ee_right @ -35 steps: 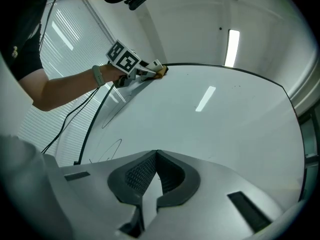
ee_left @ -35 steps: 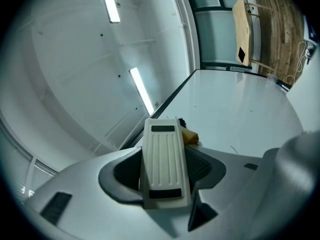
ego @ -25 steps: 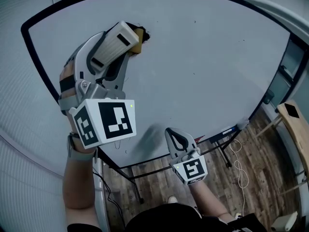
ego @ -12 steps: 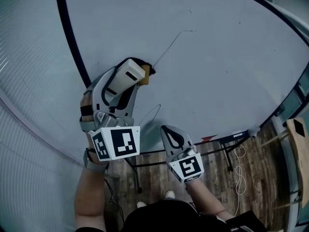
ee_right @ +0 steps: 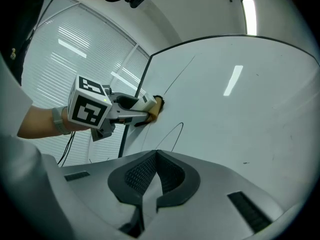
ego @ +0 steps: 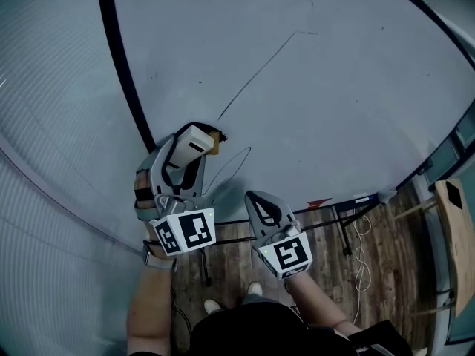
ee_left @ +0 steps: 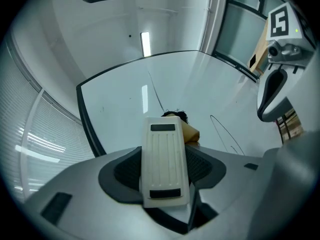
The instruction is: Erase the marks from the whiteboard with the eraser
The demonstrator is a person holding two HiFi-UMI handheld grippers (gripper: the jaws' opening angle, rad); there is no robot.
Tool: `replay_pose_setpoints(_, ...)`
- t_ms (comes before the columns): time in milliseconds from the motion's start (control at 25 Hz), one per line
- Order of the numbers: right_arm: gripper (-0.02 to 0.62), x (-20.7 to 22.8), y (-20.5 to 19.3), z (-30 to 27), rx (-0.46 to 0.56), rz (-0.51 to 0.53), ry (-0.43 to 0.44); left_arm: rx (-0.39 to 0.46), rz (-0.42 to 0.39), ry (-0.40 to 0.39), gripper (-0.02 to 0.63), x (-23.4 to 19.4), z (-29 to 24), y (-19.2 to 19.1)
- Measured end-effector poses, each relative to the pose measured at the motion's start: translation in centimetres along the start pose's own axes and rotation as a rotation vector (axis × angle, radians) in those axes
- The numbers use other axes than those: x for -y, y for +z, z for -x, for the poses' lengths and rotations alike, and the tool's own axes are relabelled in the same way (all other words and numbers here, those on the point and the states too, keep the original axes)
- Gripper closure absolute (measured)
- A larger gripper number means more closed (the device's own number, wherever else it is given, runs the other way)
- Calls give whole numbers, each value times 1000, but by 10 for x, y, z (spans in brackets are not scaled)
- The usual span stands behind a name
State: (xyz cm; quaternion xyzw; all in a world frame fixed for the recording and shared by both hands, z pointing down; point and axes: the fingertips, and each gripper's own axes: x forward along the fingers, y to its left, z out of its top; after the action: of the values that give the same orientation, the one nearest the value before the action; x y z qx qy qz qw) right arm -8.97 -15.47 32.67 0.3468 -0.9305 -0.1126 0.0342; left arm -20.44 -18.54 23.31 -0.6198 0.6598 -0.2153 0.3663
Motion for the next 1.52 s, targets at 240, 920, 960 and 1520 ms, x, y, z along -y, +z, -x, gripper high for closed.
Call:
replay_pose_setpoints(240,569,3,-2,12,-22,26,-12,-30,32,13,344,23,7,-24)
replay_pose_setpoints(920,569,32,-15,29,-27,-17,-70,30,181,74,344,5,-10,21)
replay_pose_setpoints(960,569,34,-16,30,-28,-28,-76,42,173,76,344,3,-12,28)
replay_pose_setpoints(1520,569,65,-10,44,15,-31,-120,180,53,44,344,-26,-55,139)
